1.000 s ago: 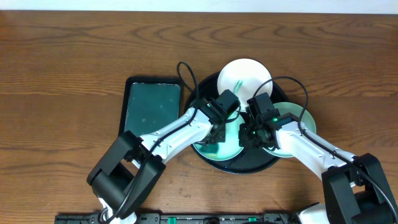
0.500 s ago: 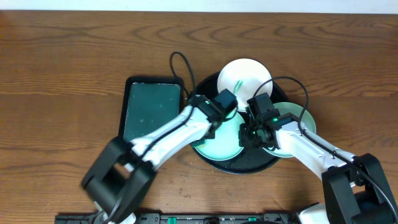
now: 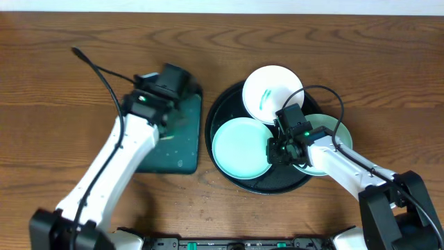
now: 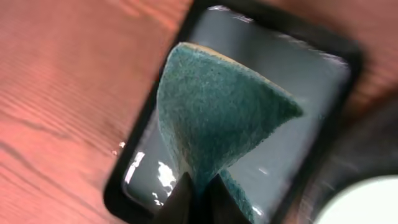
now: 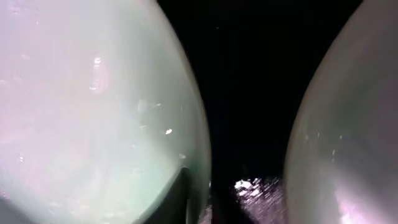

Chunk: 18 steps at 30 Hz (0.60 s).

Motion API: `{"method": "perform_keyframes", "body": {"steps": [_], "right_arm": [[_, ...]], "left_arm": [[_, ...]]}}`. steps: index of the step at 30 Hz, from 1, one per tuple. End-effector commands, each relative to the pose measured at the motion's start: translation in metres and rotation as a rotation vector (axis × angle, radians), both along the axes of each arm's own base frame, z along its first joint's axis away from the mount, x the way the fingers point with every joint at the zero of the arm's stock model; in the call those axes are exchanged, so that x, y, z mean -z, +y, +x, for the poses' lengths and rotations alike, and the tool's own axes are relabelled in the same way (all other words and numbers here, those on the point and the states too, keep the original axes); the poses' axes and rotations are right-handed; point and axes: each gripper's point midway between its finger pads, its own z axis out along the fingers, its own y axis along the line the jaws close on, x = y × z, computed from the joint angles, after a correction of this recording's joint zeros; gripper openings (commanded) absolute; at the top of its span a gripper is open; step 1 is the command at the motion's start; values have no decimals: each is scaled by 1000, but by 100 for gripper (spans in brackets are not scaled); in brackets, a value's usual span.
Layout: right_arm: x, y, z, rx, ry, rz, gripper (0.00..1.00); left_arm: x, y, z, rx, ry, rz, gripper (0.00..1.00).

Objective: Clean dirty plates on tray and stack at the side
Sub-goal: 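Return the sponge to the water tray with the left gripper, then lift the cleaned plate with the right gripper and tilt it up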

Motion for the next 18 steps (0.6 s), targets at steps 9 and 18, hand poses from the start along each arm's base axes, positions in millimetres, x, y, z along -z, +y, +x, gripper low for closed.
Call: {"method": "perform_keyframes", "body": {"steps": [9,18], "right_arm": [[1,-6,-9,-25,11,-23,1],[-110,-15,31,-72,-253,-96,1]], "left_arm": [[53,9,-4,53,169,-104,39],[-32,12,-16,72,-66,-146,76]]}}
